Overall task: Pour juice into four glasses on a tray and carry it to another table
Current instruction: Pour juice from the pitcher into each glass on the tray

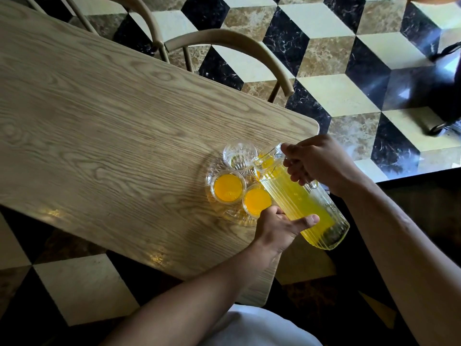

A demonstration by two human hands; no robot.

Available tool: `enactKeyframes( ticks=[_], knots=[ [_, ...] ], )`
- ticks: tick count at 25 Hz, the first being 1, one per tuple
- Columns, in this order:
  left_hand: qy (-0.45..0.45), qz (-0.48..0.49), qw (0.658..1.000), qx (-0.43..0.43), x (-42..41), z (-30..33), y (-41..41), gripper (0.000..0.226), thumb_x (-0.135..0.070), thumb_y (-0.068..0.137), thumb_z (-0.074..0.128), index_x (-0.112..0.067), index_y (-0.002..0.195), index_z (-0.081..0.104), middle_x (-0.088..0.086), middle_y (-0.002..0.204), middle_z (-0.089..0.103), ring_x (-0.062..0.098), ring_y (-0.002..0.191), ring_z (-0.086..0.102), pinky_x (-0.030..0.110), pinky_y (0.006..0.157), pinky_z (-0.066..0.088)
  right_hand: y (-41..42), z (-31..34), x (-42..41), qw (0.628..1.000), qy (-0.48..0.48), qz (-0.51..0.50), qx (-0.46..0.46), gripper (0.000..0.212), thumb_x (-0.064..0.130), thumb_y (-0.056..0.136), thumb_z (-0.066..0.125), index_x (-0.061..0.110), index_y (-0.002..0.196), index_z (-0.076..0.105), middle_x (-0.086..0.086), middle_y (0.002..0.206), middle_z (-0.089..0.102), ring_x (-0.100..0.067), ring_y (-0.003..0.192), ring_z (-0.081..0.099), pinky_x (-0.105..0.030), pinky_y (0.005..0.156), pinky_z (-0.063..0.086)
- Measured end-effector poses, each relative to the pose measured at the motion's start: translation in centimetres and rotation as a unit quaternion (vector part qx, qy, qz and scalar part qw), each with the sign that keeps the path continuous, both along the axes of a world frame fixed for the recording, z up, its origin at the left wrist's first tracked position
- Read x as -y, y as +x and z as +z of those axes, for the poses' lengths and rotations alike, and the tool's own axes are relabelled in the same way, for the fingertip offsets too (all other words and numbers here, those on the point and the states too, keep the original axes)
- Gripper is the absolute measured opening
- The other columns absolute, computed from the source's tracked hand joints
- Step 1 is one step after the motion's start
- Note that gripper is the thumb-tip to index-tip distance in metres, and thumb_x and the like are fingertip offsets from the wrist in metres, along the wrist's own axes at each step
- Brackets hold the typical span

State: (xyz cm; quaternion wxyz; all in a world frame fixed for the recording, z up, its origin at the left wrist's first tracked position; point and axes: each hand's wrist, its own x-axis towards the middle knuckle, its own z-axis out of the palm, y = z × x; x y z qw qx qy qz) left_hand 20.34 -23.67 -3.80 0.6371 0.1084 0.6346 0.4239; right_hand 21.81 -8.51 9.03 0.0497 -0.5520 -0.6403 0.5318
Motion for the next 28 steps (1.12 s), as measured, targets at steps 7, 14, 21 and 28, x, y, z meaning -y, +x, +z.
enactKeyframes(
  ticks=[7, 14, 21, 28],
  knots=[
    [0.004, 0.019, 1.0, 0.0, -0.3, 1.1, -1.3, 0.073, -0.066, 0.048, 0.092, -0.02, 0.088, 0.051, -0.009, 0.065, 0.044, 0.013, 0.067, 0.04, 0.034, 0.069, 0.044, -2.2, 0.7, -0.4, 0.999, -0.004, 0.03, 0.018, 0.046, 0.029, 0.098, 0.07, -0.011, 0.076, 0.071, -0.014, 0.057, 0.068, -0.023, 0.045, 0.063, -0.029, 0.044, 0.054],
    [-0.009, 0.032, 0.999, 0.033, -0.5, 0.8, -1.7, 0.061, -0.044, 0.067, 0.099, -0.018, 0.087, 0.048, 0.005, 0.075, 0.045, 0.018, 0.078, 0.041, 0.043, 0.08, 0.055, -3.5, 0.6, -0.7, 0.998, -0.015, 0.043, 0.039, 0.044, 0.03, 0.098, 0.07, -0.007, 0.076, 0.073, -0.015, 0.061, 0.07, -0.023, 0.046, 0.064, -0.029, 0.045, 0.054],
    [-0.006, 0.049, 0.998, 0.032, -0.6, 0.9, -1.6, 0.072, -0.057, 0.054, 0.097, -0.017, 0.086, 0.046, 0.008, 0.077, 0.047, 0.02, 0.078, 0.041, 0.041, 0.073, 0.048, -4.2, 0.0, -1.0, 0.997, -0.029, 0.049, 0.05, 0.046, 0.031, 0.097, 0.071, -0.009, 0.075, 0.071, -0.017, 0.063, 0.068, -0.028, 0.051, 0.064, -0.033, 0.051, 0.053],
    [-0.021, 0.075, 0.995, 0.064, -1.0, 0.2, -1.4, 0.079, -0.062, 0.044, 0.096, -0.017, 0.086, 0.047, -0.003, 0.07, 0.044, 0.02, 0.08, 0.044, 0.061, 0.097, 0.058, -5.2, -0.3, -1.4, 0.995, -0.024, 0.06, 0.075, 0.045, 0.033, 0.096, 0.072, -0.003, 0.069, 0.072, -0.014, 0.059, 0.07, -0.028, 0.05, 0.067, -0.032, 0.051, 0.053]
  ],
)
